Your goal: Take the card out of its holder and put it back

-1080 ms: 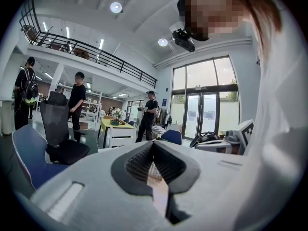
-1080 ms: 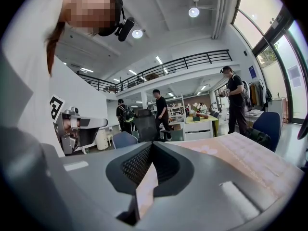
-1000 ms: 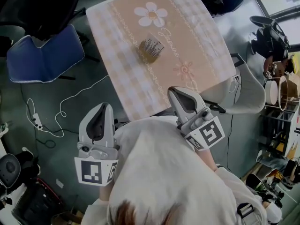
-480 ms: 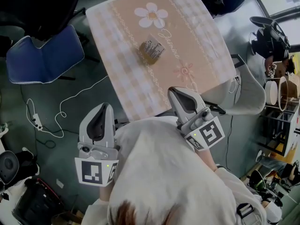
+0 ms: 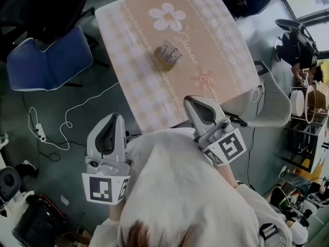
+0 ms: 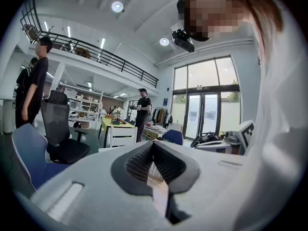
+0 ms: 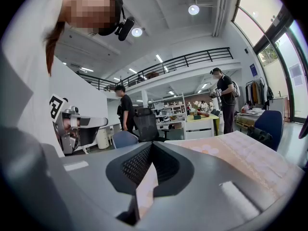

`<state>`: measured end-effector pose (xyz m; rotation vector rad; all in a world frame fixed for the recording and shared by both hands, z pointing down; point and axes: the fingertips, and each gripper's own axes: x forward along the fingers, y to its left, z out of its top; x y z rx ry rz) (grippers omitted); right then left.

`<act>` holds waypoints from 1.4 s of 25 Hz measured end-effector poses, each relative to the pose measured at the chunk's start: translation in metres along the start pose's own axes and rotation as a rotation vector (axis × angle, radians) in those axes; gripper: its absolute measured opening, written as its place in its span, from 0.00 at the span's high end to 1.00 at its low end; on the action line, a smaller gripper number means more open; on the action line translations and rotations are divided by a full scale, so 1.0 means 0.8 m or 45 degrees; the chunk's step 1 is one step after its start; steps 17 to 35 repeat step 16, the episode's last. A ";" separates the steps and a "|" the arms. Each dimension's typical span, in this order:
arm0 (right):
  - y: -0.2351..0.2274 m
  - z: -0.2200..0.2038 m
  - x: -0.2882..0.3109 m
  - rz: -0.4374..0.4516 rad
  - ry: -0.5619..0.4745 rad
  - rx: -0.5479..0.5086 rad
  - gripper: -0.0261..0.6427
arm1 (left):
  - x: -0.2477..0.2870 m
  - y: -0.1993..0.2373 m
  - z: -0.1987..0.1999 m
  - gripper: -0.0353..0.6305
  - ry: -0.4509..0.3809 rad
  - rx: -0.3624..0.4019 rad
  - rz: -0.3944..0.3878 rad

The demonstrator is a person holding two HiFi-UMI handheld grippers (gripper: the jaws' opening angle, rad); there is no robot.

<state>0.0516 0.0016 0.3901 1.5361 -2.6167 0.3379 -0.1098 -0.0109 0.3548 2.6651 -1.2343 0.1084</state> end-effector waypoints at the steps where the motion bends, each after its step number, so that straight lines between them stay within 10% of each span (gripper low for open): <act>1: 0.000 0.000 0.000 0.001 -0.001 0.003 0.96 | 0.000 0.000 0.000 0.95 -0.001 0.000 0.000; 35: 0.001 0.000 -0.002 0.003 -0.003 -0.015 0.96 | -0.002 -0.002 0.000 0.95 -0.011 0.004 0.003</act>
